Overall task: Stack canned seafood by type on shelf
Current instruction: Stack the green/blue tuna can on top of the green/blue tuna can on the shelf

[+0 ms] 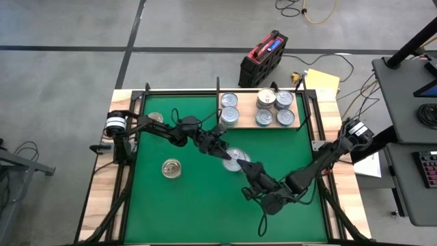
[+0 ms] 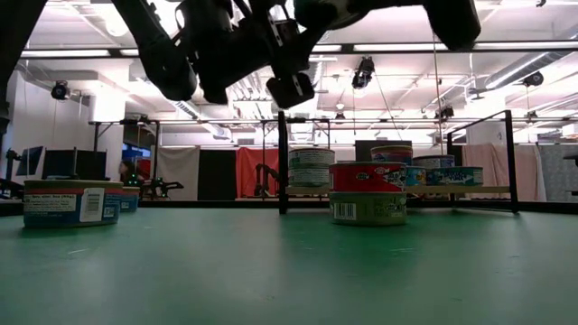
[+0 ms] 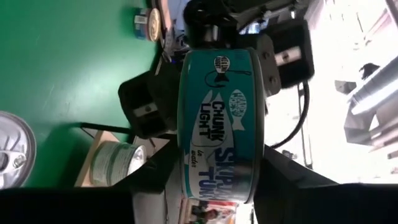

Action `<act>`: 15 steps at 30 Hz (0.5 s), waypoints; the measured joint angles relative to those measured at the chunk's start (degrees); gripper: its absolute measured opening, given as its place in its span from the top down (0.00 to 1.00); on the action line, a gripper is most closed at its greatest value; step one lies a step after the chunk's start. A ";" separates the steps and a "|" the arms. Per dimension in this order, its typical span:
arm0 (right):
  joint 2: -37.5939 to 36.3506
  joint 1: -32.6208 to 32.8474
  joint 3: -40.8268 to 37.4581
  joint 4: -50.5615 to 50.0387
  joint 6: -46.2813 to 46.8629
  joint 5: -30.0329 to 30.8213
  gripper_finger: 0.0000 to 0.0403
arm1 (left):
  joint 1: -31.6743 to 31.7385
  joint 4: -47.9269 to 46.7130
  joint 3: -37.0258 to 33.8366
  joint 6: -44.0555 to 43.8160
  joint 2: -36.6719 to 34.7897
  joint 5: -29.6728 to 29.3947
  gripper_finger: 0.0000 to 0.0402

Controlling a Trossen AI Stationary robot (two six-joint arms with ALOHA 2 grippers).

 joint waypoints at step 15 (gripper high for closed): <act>-14.78 -4.78 -0.18 -27.49 29.35 -10.60 0.65 | 1.11 1.16 0.31 11.75 -1.17 -6.50 0.48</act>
